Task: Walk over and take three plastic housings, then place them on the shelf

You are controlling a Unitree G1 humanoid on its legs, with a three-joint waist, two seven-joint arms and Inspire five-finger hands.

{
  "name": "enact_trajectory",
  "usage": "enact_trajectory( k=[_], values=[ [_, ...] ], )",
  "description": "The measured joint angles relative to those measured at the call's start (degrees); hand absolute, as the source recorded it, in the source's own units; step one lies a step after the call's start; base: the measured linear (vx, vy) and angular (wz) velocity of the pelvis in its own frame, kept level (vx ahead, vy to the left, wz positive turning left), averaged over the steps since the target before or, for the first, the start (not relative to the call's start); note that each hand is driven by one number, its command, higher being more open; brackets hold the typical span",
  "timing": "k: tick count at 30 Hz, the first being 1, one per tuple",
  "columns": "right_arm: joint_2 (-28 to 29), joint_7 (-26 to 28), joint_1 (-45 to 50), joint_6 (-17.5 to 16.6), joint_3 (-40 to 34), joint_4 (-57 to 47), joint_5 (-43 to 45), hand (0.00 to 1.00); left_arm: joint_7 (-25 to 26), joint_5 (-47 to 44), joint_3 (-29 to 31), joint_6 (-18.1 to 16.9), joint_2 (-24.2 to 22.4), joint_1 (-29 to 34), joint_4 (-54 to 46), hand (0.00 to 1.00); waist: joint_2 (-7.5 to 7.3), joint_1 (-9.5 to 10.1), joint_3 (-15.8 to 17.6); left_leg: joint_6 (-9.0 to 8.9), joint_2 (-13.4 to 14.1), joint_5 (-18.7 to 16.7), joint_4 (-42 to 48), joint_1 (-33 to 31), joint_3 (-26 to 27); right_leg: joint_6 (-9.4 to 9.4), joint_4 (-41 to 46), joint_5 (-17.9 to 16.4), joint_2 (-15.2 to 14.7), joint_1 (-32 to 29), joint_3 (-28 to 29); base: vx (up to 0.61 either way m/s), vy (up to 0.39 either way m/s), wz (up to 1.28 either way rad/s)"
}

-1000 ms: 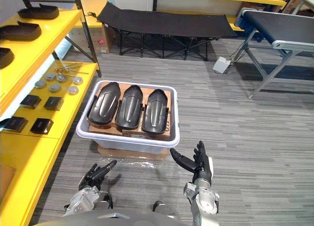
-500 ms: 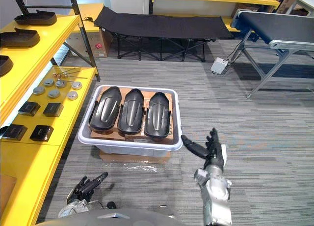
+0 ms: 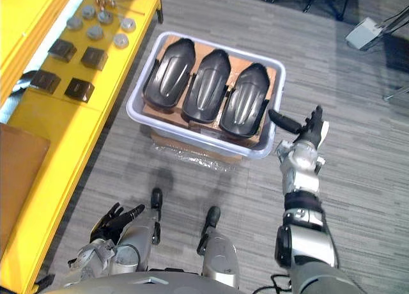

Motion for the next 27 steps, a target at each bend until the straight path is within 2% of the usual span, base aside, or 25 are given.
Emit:
enact_trajectory(
  k=[5, 12, 14, 18, 19, 23, 27],
  values=[
    [-5.6, -0.8, -7.4, 1.5, 3.5, 6.5, 0.0, 1.0, -1.0, -1.0, -2.9, -1.6, 0.2, -2.3, -0.2, 1.0, 1.29, 0.16, 1.7, 0.54, -0.7, 0.2, 1.9, -4.0, -1.2, 0.05, 0.6, 0.5, -0.6, -2.7, -0.7, -0.02, 0.025, 0.11],
    [-10.1, -1.4, -16.1, 8.1, 7.8, 13.7, 0.3, 1.0, -1.0, -2.5, -7.2, -2.4, 0.2, -5.9, 1.4, 1.0, 4.28, 1.0, 3.8, 0.94, -0.8, 0.4, 3.9, -8.9, -2.1, -0.15, 3.0, 0.4, -0.9, -7.4, -1.0, -0.03, 0.007, 0.04],
    [-12.1, -1.4, -17.5, 9.0, 8.0, 16.3, 2.3, 1.0, -0.9, -3.5, -8.1, -2.5, 0.0, -7.0, 2.4, 1.0, 5.38, 1.73, 4.4, 0.97, -0.8, 0.4, 4.4, -9.6, -2.3, -0.3, 3.7, 0.2, -1.0, -8.0, -1.2, -0.01, 0.001, 0.03],
    [-13.6, -0.7, -21.0, 10.3, 9.4, 19.4, 2.3, 1.0, -0.8, -5.3, -8.9, -3.3, -0.2, -7.3, 3.4, 1.0, 6.58, 1.77, 4.9, 1.13, -0.9, 0.8, 4.5, -11.1, -2.6, -0.66, 5.6, -0.2, -1.5, -10.2, -1.3, -0.01, 0.001, 0.01],
    [-14.4, -0.1, -21.7, 10.7, 9.9, 20.0, 2.3, 0.0, -0.8, -6.4, -9.1, -3.6, -0.4, -7.3, 3.7, 1.0, 6.85, 2.02, 5.0, 1.06, -1.0, 0.8, 4.5, -11.3, -2.6, -0.69, 6.6, -0.7, -1.7, -10.8, -1.2, -0.02, 0.0, 0.04],
    [-17.3, 3.1, -23.5, 12.6, 12.3, 20.4, 1.6, 0.0, -0.9, -7.2, -9.5, -4.1, -0.9, -7.9, 4.5, 1.0, 7.49, 2.95, 5.1, 0.49, -1.2, 1.8, 3.4, -11.9, -3.3, -0.97, 10.5, -2.6, -2.8, -13.3, -1.5, -0.02, -0.008, 0.08],
    [-20.3, 2.9, -24.8, 13.7, 13.4, 22.5, -1.9, 0.0, -1.0, -7.2, -9.5, -4.8, -1.2, -8.2, 5.0, 1.0, 7.57, 3.16, 5.2, 0.09, -1.3, 3.6, 1.1, -11.9, -4.4, -1.38, 14.0, -4.7, -3.5, -15.2, -2.5, -0.02, -0.046, 0.17]
  ],
)
